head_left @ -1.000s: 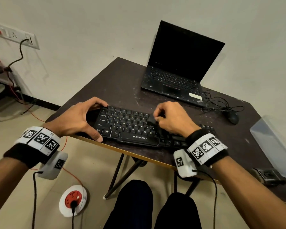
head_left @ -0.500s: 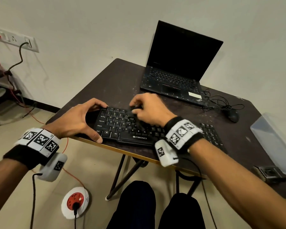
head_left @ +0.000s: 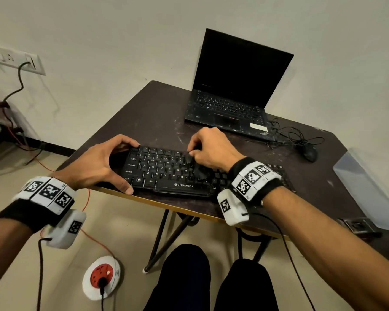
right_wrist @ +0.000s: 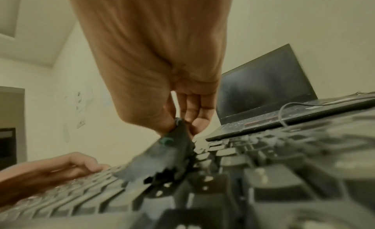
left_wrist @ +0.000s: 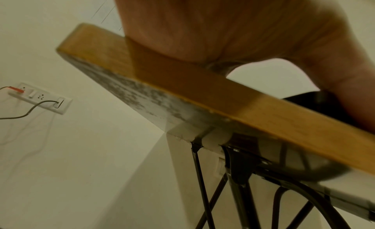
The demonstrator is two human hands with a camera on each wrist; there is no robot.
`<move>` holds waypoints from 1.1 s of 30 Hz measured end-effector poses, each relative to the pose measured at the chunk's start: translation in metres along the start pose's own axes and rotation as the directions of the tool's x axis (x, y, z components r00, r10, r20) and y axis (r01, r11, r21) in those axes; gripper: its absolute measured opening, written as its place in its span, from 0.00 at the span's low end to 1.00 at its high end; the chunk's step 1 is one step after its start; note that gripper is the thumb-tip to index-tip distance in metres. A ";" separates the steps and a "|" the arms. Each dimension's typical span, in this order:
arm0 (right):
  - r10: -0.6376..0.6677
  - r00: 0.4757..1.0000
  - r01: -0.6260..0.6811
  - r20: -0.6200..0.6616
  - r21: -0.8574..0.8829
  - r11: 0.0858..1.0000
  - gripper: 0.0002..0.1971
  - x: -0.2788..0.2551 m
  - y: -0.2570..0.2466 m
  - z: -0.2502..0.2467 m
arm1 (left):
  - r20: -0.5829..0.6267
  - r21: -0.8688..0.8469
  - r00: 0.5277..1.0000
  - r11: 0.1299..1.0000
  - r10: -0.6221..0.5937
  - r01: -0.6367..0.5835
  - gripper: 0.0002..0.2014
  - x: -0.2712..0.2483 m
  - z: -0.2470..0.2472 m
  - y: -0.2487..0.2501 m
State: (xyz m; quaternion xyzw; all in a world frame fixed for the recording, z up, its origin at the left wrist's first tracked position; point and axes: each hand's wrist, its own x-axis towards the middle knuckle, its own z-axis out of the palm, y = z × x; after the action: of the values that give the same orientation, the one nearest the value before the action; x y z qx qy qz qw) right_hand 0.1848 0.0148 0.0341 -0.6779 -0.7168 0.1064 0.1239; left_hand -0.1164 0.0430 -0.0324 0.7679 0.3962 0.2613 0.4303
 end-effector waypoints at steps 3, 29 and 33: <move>0.076 0.997 -0.076 0.004 -0.028 0.997 0.09 -0.008 0.018 -0.007 | 0.005 -0.015 1.000 1.000 -0.001 0.001 0.54 0.000 0.000 0.001; 0.244 0.963 -0.225 -0.113 0.157 0.961 0.08 -0.098 -0.014 0.009 | 0.004 -0.038 1.000 0.999 -0.006 0.006 0.58 -0.001 0.000 0.003; 0.403 0.891 -0.378 -0.210 0.151 0.913 0.10 -0.115 0.017 -0.006 | -0.005 -0.023 1.000 1.000 0.009 -0.009 0.58 -0.001 0.001 0.003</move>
State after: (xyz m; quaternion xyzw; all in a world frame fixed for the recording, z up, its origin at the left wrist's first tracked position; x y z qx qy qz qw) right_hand 0.2085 -0.0988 0.0301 -0.8085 -0.5390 0.0855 0.2200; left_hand -0.1151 0.0412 -0.0306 0.7640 0.3909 0.2697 0.4367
